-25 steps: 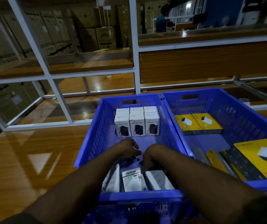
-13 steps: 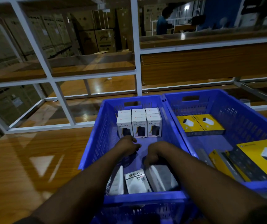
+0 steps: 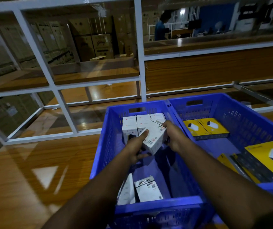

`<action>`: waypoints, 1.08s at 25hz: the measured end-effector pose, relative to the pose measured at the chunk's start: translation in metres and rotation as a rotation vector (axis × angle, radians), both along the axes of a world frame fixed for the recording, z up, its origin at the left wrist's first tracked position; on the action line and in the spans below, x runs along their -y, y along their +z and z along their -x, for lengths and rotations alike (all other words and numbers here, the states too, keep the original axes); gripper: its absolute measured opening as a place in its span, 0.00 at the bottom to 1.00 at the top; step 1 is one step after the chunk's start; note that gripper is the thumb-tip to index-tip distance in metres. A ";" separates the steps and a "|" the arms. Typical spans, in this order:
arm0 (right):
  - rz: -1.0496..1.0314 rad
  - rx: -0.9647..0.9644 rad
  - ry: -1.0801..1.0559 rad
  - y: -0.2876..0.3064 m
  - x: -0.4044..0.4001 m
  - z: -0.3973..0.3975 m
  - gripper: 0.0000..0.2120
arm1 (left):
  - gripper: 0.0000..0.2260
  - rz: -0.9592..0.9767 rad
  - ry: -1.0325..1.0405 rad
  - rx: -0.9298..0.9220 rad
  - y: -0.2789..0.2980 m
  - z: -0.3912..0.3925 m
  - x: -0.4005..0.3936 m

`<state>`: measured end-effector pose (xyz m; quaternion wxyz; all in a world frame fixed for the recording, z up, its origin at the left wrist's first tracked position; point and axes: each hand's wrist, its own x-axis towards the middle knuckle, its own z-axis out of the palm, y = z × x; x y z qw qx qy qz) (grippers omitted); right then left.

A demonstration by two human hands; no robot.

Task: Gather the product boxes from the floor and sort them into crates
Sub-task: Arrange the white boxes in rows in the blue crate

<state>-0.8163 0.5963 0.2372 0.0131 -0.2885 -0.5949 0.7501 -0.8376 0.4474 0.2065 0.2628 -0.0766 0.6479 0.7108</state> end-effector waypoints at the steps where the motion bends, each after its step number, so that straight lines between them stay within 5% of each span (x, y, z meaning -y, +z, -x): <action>1: 0.033 0.004 -0.001 0.001 0.000 -0.001 0.10 | 0.17 -0.028 0.010 0.005 0.000 0.001 -0.001; 8: 0.073 0.036 0.046 -0.003 0.000 0.005 0.20 | 0.15 -0.173 0.186 -0.056 0.003 0.007 0.001; 13: 0.232 0.089 0.179 -0.004 -0.002 0.000 0.33 | 0.28 -0.239 0.177 -0.180 0.002 0.021 0.009; 17: 0.219 0.064 0.266 0.001 0.001 -0.006 0.22 | 0.25 -0.183 0.136 -0.254 0.006 0.017 0.006; 20: -0.024 -0.156 0.178 -0.002 0.007 0.001 0.17 | 0.26 -0.188 0.127 -0.072 0.015 0.009 0.004; 22: -0.214 -0.294 0.193 -0.006 0.010 0.001 0.18 | 0.22 -0.260 0.114 0.017 0.017 0.006 0.005; 27: -0.250 -0.364 0.435 -0.009 0.018 -0.004 0.14 | 0.22 -0.472 0.162 -0.012 0.017 0.012 0.008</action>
